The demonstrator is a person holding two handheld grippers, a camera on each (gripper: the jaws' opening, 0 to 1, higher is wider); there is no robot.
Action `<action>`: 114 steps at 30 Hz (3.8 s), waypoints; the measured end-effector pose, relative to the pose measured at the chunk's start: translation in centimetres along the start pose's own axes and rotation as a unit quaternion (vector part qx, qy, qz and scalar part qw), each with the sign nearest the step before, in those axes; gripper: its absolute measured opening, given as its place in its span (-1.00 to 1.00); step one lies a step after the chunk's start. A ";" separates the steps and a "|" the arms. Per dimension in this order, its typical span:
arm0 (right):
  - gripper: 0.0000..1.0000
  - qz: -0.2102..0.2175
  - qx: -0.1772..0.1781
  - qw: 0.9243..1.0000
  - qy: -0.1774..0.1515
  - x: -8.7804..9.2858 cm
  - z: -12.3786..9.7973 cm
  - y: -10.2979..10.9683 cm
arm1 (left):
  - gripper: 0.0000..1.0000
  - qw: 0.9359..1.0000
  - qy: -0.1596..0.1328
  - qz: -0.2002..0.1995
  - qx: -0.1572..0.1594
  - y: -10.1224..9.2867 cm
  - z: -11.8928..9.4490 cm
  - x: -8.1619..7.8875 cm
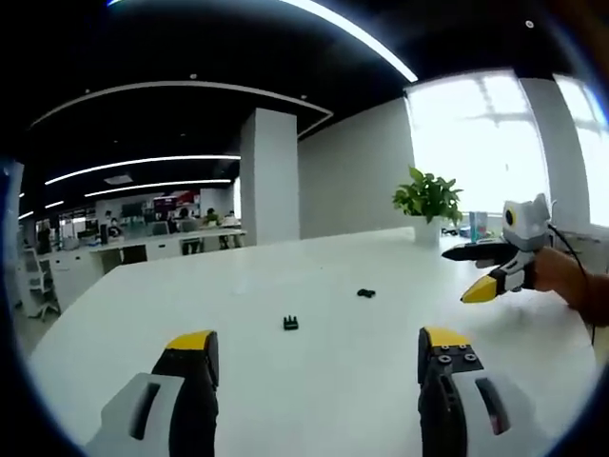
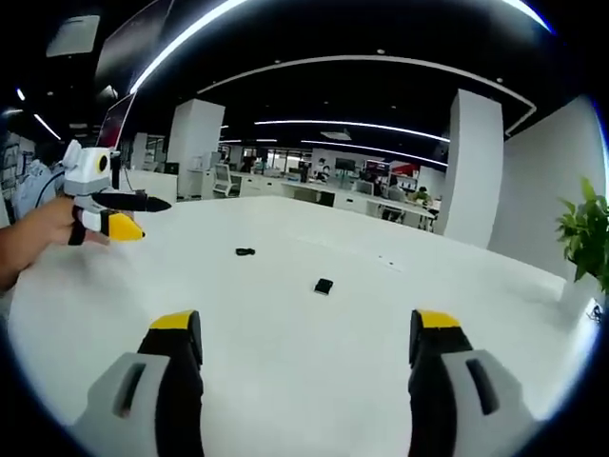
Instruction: Snap the two parts of the plastic buckle together until the buckle closes and remains connected.
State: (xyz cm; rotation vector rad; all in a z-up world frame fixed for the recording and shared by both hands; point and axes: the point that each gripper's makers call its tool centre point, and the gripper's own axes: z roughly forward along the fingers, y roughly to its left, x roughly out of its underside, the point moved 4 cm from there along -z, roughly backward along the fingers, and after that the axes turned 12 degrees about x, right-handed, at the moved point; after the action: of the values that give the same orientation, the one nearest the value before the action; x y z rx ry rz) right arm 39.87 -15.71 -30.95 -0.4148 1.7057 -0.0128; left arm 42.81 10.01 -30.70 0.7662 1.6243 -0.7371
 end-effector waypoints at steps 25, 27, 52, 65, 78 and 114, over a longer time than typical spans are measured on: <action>0.41 0.017 -0.005 1.000 0.026 0.2 4.4 -0.8 | 0.75 0.999 0.025 0.005 -0.025 3.1 3.0 0.3; 0.41 0.015 -0.006 1.000 0.026 -0.1 4.9 -0.9 | 0.75 0.999 0.029 0.007 -0.026 3.3 3.2 0.3; 0.70 0.019 -0.012 0.999 0.044 0.2 8.3 -1.1 | 0.88 0.999 0.022 -0.024 -0.019 5.1 4.8 0.5; 1.00 -0.001 -0.008 0.999 0.039 -0.3 9.1 -0.5 | 0.99 0.999 0.032 -0.026 -0.018 6.0 5.9 0.4; 0.99 0.002 -0.005 0.999 0.043 0.1 9.9 -1.1 | 0.93 0.999 0.047 -0.015 -0.008 6.1 7.0 0.5; 0.81 0.010 0.012 0.999 0.050 0.2 12.9 -2.5 | 0.83 0.998 0.052 -0.030 -0.018 8.0 8.6 0.5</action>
State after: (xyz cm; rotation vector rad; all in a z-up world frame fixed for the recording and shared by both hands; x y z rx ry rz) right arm 52.81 -15.19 -32.95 -0.3842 1.8059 -0.0387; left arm 54.08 7.91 -33.15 0.7430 1.7554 -0.7185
